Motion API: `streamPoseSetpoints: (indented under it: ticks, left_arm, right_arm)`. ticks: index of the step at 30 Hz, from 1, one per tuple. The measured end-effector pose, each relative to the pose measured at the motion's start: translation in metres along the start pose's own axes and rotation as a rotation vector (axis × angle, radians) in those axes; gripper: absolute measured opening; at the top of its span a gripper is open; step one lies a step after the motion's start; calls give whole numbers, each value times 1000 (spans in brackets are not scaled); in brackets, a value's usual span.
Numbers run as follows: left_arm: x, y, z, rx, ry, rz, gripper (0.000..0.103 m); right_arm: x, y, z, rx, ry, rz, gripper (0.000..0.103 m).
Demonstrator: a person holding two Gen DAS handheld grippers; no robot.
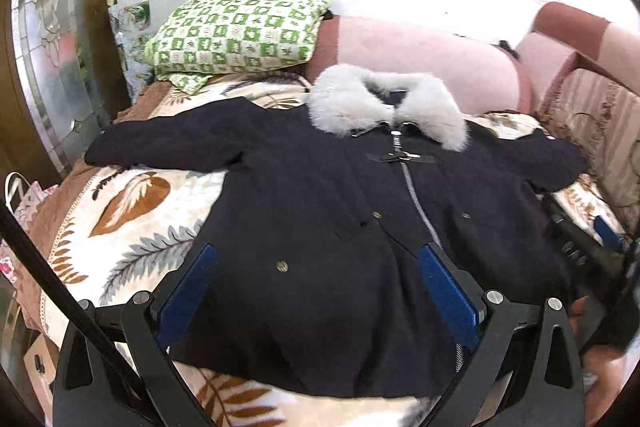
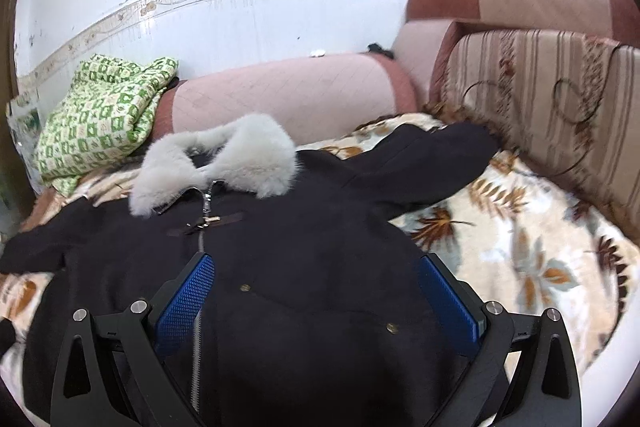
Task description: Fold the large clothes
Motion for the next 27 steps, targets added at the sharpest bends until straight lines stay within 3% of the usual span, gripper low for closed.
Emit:
streamPoseSetpoints:
  ticks: [4, 10, 16, 18, 21, 27]
  left_arm:
    - [2, -2, -13, -9, -26, 0, 101]
    - [6, -4, -26, -3, -2, -8, 100]
    - [16, -2, -38, -21, -72, -33, 100]
    - [21, -1, -41, -39, -90, -47, 100]
    - [27, -2, -44, -74, -53, -59, 101]
    - [40, 1, -36, -56, -63, -90, 101]
  right_arm:
    - [1, -14, -20, 4, -11, -32, 103]
    - [5, -20, -58, -43, -38, -123, 103]
    - [13, -4, -90, -89, -16, -142, 103]
    - [17, 2, -97, -97, 0, -133, 103]
    - [24, 4, -102, -106, 7, -145, 103]
    - [40, 1, -96, -94, -2, -205, 103]
Point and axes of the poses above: each gripper's, at about its wrist camera, not at the fingertips, and z roughly the way its jaws point, x to its left, y to its top, the point moved 1 cm from there along z, roughly the way its jaws point, and after that the axes turned 1 degree about y, right-handed, at the moved point
